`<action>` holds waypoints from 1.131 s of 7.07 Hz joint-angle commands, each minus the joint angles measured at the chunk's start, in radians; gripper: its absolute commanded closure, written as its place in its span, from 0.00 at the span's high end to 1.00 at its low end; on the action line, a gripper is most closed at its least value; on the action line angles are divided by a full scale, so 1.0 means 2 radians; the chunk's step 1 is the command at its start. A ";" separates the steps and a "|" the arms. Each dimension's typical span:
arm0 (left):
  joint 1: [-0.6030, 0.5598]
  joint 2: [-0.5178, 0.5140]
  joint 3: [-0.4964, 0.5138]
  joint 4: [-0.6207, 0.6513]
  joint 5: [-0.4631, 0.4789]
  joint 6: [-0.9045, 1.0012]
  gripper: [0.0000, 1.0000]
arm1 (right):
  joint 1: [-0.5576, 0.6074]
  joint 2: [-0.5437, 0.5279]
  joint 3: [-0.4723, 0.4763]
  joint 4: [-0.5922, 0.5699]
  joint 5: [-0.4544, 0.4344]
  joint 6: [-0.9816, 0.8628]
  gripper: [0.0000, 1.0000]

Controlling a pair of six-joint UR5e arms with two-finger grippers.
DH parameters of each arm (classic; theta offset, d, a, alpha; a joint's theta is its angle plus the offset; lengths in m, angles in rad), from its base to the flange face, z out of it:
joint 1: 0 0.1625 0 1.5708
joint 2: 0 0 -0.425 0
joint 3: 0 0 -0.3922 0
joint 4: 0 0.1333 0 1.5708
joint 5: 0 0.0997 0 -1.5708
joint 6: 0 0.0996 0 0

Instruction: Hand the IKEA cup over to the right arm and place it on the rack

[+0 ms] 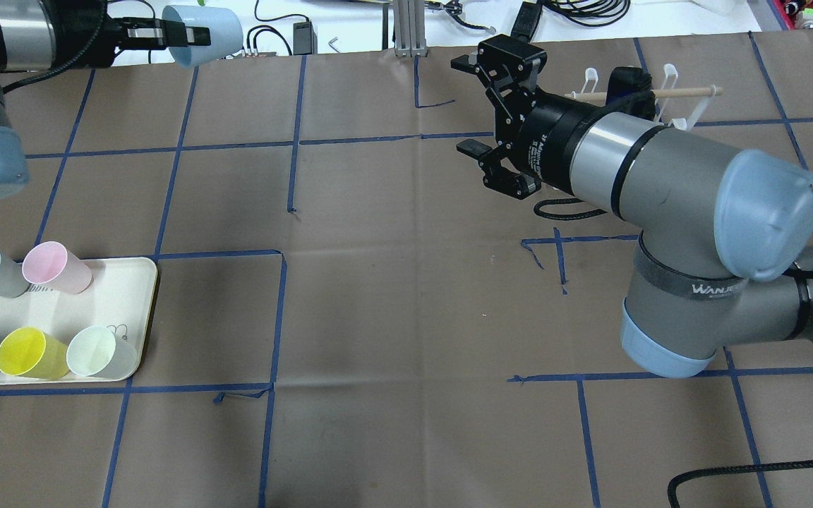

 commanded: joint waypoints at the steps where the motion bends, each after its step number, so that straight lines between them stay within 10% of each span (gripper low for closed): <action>1: -0.008 -0.015 -0.098 0.183 -0.068 -0.001 0.00 | 0.000 0.016 0.021 -0.060 -0.001 0.010 0.99; 4: -0.049 -0.046 -0.146 0.412 -0.090 -0.098 0.02 | 0.000 0.080 0.023 -0.121 -0.005 0.015 1.00; 8: -0.110 -0.081 -0.149 0.487 -0.054 -0.120 0.03 | 0.000 0.109 0.021 -0.120 -0.005 0.007 1.00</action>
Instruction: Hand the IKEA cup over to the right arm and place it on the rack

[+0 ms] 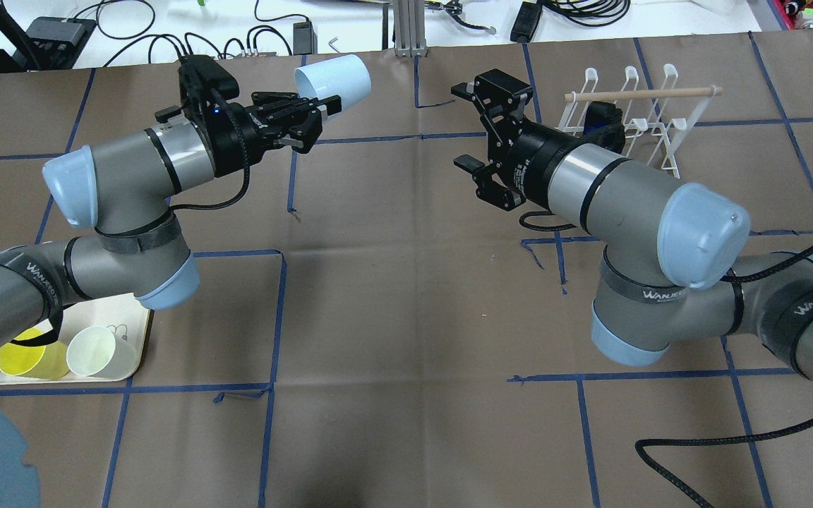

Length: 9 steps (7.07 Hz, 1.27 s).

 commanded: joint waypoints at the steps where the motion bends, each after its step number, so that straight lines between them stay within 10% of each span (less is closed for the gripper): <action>1: -0.018 -0.004 -0.006 0.017 0.002 -0.006 0.04 | 0.000 0.036 -0.012 -0.004 0.003 0.000 1.00; 9: -0.036 0.003 -0.029 0.043 0.002 -0.007 0.05 | 0.038 0.093 -0.080 0.000 -0.002 -0.002 1.00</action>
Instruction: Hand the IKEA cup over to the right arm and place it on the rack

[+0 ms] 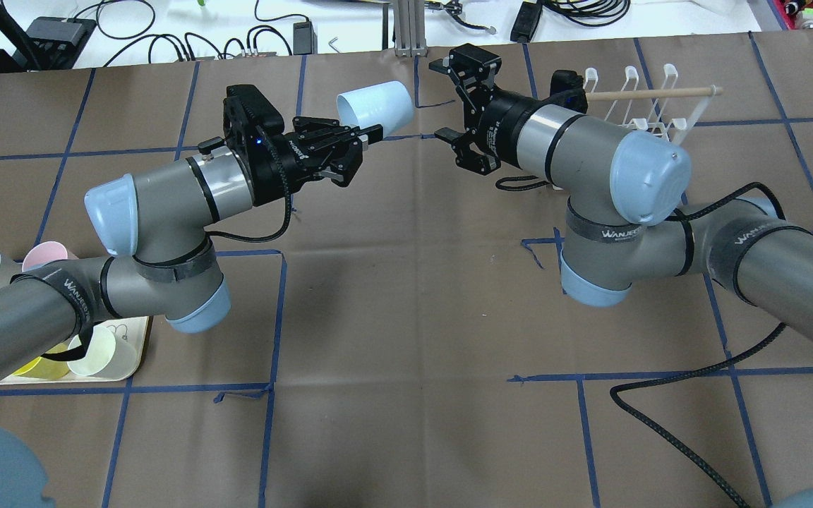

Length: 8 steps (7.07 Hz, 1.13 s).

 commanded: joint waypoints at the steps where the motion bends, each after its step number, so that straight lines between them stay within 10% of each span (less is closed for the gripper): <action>1: 0.000 0.000 0.000 0.000 0.000 0.000 0.05 | 0.026 0.000 0.001 0.002 -0.006 0.001 1.00; 8: 0.001 0.000 0.001 0.001 0.000 0.000 0.06 | 0.048 0.045 -0.049 0.001 -0.008 0.003 0.99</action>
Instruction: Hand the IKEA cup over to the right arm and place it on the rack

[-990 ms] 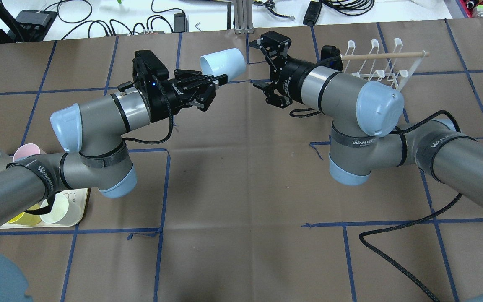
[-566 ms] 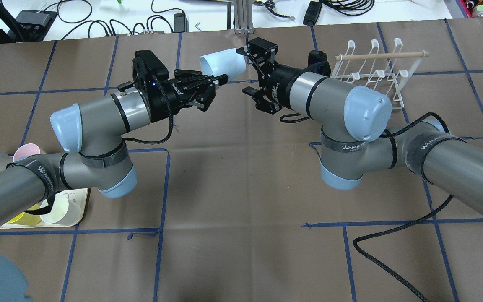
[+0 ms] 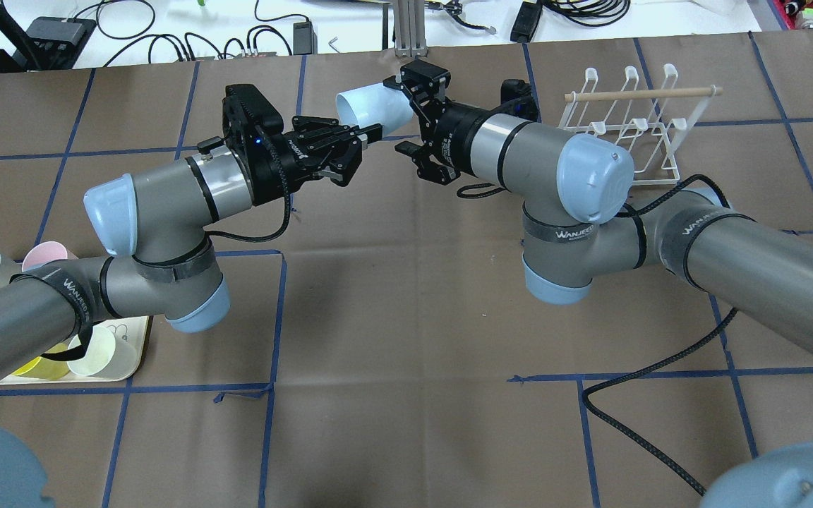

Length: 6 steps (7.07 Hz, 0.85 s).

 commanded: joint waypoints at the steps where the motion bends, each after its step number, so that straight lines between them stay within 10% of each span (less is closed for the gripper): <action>1: -0.001 0.000 0.001 0.000 0.000 0.000 0.06 | 0.007 0.006 -0.012 0.001 -0.001 0.001 0.99; 6: 0.000 -0.001 0.002 0.000 0.001 0.000 0.06 | 0.008 0.013 -0.018 0.001 0.000 0.000 0.92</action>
